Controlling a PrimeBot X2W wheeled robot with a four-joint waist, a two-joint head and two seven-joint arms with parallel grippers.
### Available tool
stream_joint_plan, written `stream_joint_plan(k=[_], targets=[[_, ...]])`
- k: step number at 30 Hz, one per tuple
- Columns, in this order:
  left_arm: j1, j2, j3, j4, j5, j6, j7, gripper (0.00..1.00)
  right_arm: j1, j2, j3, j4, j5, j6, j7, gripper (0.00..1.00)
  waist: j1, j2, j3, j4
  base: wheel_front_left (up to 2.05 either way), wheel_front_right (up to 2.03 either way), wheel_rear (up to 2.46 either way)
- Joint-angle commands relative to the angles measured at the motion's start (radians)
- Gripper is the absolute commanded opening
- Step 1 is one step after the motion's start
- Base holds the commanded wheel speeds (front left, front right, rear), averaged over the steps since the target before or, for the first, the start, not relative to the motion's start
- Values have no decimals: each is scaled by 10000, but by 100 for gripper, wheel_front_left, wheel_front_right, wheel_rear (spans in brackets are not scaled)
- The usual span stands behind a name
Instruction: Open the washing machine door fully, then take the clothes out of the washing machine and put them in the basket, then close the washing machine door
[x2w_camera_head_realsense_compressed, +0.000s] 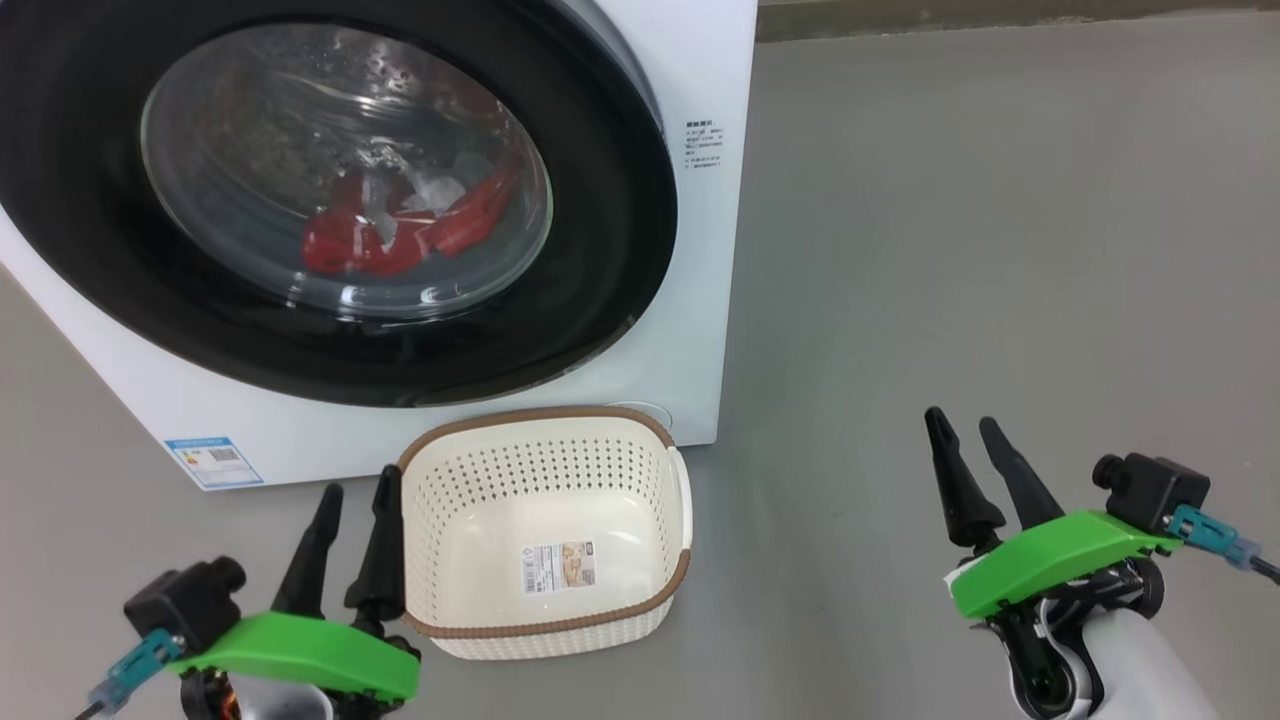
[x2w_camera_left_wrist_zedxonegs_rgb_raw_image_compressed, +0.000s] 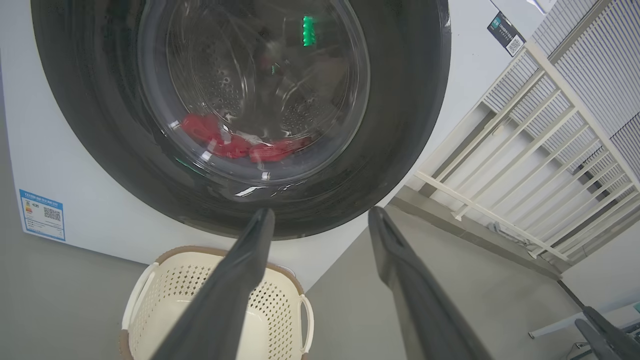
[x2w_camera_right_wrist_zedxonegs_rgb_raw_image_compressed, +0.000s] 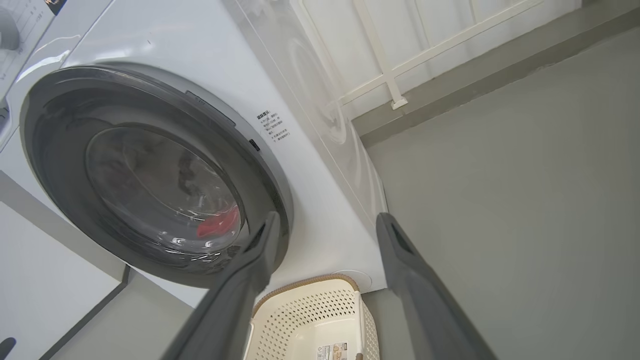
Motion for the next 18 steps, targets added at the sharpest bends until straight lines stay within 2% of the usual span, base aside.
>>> stream_joint_plan(k=[1,18], targets=[[-600,185,151,-238,473,96,-163,100,-603,-94,234,-192,-443,4,-204,100,-1,0,17,-4,0,0,0],[-999,214,51,-282,2366,164,-631,100,-1086,-121,489,-13,-2166,5,-673,100,-1,0,124,-61,0,0,0]])
